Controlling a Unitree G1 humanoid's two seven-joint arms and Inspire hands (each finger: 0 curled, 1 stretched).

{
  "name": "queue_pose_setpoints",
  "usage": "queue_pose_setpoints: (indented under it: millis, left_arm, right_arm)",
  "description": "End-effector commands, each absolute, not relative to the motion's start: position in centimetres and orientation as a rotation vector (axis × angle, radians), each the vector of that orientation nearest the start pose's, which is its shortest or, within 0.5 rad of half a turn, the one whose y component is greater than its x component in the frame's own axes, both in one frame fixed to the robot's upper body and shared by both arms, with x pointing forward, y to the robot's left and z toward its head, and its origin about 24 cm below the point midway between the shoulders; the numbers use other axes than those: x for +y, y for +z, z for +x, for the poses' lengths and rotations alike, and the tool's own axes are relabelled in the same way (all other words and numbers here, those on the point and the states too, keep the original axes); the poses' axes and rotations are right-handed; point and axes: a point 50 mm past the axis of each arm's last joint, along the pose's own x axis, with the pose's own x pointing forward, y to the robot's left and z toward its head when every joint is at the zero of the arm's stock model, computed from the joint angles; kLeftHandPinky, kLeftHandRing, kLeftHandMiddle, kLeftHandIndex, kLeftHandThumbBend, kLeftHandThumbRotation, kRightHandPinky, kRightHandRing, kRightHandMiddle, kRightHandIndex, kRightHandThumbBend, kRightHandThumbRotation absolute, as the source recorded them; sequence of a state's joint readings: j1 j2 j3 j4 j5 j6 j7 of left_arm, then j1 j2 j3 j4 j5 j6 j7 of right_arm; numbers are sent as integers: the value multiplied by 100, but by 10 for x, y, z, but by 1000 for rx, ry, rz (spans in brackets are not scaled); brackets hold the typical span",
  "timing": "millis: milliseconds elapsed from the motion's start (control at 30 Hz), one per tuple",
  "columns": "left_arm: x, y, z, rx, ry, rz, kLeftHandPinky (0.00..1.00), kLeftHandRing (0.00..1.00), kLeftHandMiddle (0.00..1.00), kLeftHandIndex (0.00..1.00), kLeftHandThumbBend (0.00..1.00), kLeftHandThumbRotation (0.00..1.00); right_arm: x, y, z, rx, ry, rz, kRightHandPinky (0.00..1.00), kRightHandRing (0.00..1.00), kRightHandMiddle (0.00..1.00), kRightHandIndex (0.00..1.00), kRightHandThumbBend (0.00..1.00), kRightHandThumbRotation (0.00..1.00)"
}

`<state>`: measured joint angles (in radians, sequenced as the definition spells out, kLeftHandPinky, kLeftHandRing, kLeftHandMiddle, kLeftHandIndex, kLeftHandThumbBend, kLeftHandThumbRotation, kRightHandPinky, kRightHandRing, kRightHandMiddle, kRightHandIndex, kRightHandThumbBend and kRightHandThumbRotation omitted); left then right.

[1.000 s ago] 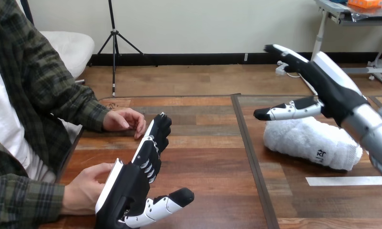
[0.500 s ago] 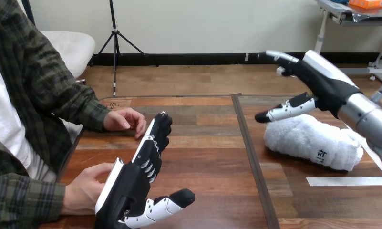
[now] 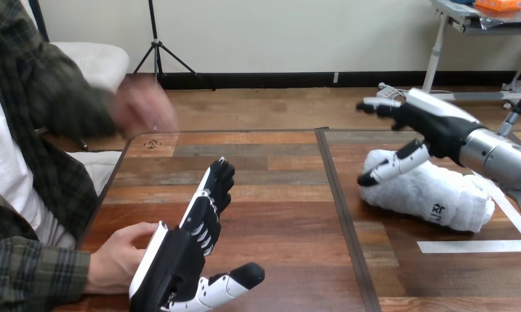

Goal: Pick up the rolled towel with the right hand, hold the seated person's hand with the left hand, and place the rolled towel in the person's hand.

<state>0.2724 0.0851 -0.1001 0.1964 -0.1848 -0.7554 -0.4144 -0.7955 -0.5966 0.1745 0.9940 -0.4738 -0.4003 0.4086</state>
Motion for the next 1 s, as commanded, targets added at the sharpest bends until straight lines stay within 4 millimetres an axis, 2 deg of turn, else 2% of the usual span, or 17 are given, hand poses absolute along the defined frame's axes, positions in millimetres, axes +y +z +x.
queue_pose_setpoints:
  millis: [0, 967]
  left_arm:
    - [148, 33, 181, -410, -367, -25, 100, 100, 100, 100, 100, 49]
    - [152, 35, 174, -403, -376, -31, 100, 100, 100, 100, 100, 47]
  right_arm:
    - [-244, 151, 388, 86, 422, -1169, 87, 95, 96, 94, 99, 26]
    - [-253, 142, 392, 248, 420, -1245, 88, 95, 96, 96, 96, 28]
